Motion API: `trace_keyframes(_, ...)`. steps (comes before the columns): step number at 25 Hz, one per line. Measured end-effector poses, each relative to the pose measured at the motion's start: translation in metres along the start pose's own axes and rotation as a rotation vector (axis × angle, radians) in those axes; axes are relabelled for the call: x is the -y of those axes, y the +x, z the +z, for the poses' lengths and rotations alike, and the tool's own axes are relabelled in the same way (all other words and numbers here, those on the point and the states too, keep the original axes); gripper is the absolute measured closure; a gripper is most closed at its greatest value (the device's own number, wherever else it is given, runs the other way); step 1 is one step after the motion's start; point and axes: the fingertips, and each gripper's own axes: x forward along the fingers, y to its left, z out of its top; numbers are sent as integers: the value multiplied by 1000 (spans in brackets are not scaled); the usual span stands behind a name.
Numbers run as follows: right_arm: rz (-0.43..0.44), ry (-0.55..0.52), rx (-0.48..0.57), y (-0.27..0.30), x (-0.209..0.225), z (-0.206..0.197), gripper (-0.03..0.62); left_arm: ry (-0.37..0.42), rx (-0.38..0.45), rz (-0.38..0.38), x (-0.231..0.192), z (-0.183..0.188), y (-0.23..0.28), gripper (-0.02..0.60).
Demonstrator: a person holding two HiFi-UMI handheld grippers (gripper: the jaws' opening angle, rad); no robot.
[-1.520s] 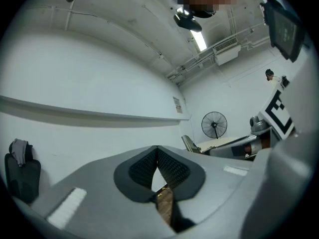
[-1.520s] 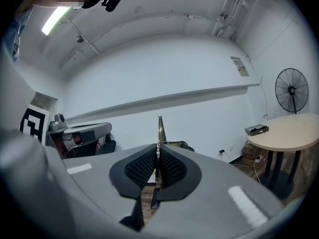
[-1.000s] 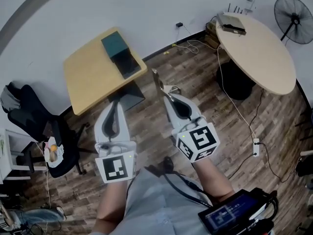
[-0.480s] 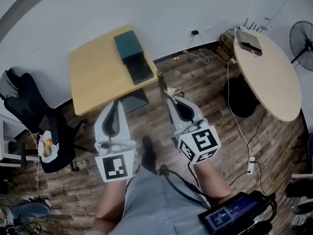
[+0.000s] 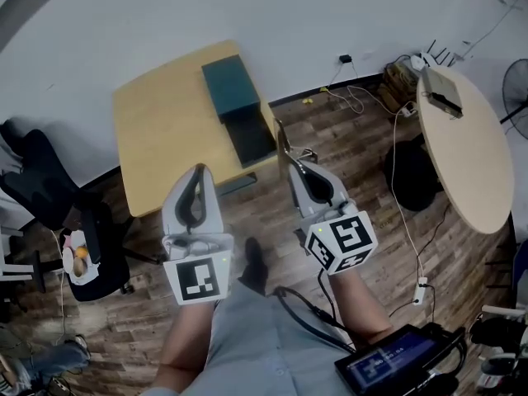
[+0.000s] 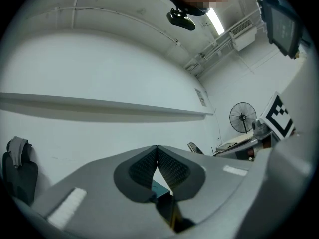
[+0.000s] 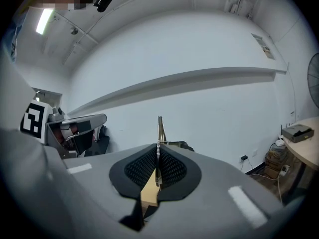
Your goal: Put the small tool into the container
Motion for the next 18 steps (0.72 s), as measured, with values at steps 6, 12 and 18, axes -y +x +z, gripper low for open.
trace_keyframes(6, -7, -11, 2, 65, 6, 21, 588, -14, 25, 0, -45, -3, 51, 571)
trace_keyframes(12, -26, -41, 4, 103, 8, 41, 588, -43, 62, 3, -76, 4, 81, 571)
trace_keyframes(18, -31, -53, 12, 122, 14, 52, 588, -38, 76, -4, -86, 7, 99, 571)
